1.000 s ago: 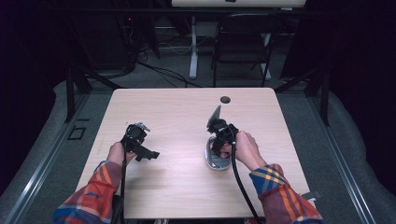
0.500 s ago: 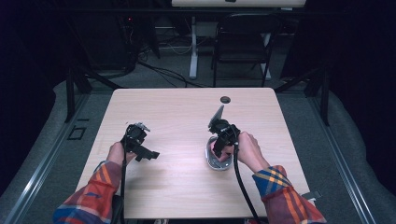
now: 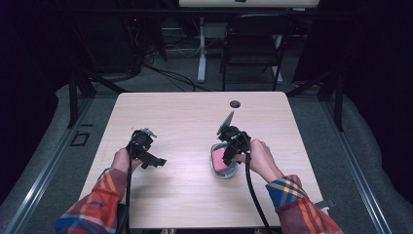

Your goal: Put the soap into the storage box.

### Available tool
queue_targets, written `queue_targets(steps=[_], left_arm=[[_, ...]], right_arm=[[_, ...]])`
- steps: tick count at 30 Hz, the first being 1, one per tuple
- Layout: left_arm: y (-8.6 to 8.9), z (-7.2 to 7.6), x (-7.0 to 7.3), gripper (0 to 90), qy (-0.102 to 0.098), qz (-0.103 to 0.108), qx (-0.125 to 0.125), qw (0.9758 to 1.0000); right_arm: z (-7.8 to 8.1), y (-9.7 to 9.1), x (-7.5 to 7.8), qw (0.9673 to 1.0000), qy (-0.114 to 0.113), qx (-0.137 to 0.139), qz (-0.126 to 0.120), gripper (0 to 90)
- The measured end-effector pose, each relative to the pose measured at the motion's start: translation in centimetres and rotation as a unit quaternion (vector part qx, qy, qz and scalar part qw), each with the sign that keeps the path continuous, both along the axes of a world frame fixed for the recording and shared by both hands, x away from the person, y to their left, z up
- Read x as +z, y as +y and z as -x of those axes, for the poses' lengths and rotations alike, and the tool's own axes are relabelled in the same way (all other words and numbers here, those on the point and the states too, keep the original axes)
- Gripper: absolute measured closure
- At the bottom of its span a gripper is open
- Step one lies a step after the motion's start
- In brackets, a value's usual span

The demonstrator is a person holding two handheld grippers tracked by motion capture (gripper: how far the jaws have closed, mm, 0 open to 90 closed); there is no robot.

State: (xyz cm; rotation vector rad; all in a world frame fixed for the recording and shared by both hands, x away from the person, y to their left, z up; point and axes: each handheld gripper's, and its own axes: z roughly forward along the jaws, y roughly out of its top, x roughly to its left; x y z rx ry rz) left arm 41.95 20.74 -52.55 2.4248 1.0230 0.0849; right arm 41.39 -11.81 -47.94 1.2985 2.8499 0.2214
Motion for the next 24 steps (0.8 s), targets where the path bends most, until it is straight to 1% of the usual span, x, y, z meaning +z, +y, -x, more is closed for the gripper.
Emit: queue_targets(steps=[2,3,4,6,7,10,11,14,16,18,19,21,23,24], left_arm=[[0.0,0.0,0.0,0.0,0.0,0.0,-0.001,1.0],[0.0,0.0,0.0,0.0,0.0,0.0,0.0,1.0],[0.0,0.0,0.0,0.1,-0.001,0.001,0.0,1.0],[0.0,0.0,0.0,0.0,-0.001,0.001,-0.001,1.0],[0.0,0.0,0.0,0.0,-0.001,0.001,-0.001,1.0],[0.0,0.0,0.0,0.0,-0.001,0.002,-0.002,1.0],[0.0,0.0,0.0,0.0,-0.001,0.001,-0.002,1.0],[0.0,0.0,0.0,0.0,-0.001,0.003,-0.002,1.0],[0.0,0.0,0.0,0.0,-0.001,0.002,-0.002,1.0],[0.0,0.0,0.0,0.0,-0.001,0.003,-0.002,1.0],[0.0,0.0,0.0,0.0,-0.001,0.003,-0.002,1.0],[0.0,0.0,0.0,0.0,-0.002,0.003,-0.002,1.0],[0.0,0.0,0.0,0.0,-0.002,0.003,-0.002,1.0],[-0.1,0.0,0.0,0.0,-0.002,0.003,-0.002,1.0]], right_arm=[[0.2,-0.2,0.3,1.0,-0.008,0.002,-0.003,44.7],[0.2,-0.3,0.5,0.9999,-0.009,0.007,0.0,44.0],[0.4,-0.4,0.6,0.9999,-0.014,0.004,-0.005,42.9],[0.5,-0.8,1.0,0.9998,-0.018,0.009,-0.005,41.8],[0.6,-0.9,1.1,0.9997,-0.02,0.007,-0.008,40.8],[0.9,-1.5,1.7,0.9993,-0.034,0.01,-0.009,36.9],[1.0,-1.8,2.0,0.9991,-0.037,0.012,-0.014,36.0],[1.3,-2.7,2.6,0.9981,-0.056,0.016,-0.022,30.7],[1.4,-3.0,2.8,0.9978,-0.059,0.016,-0.025,29.5],[1.8,-4.0,3.2,0.9963,-0.078,0.019,-0.029,23.2],[1.9,-4.3,3.4,0.9962,-0.08,0.019,-0.029,21.8],[2.1,-5.0,3.6,0.9952,-0.091,0.018,-0.033,19.7],[2.3,-5.7,3.8,0.9948,-0.096,0.015,-0.03,15.6],[2.4,-6.1,3.9,0.9939,-0.106,0.016,-0.028,14.9]])
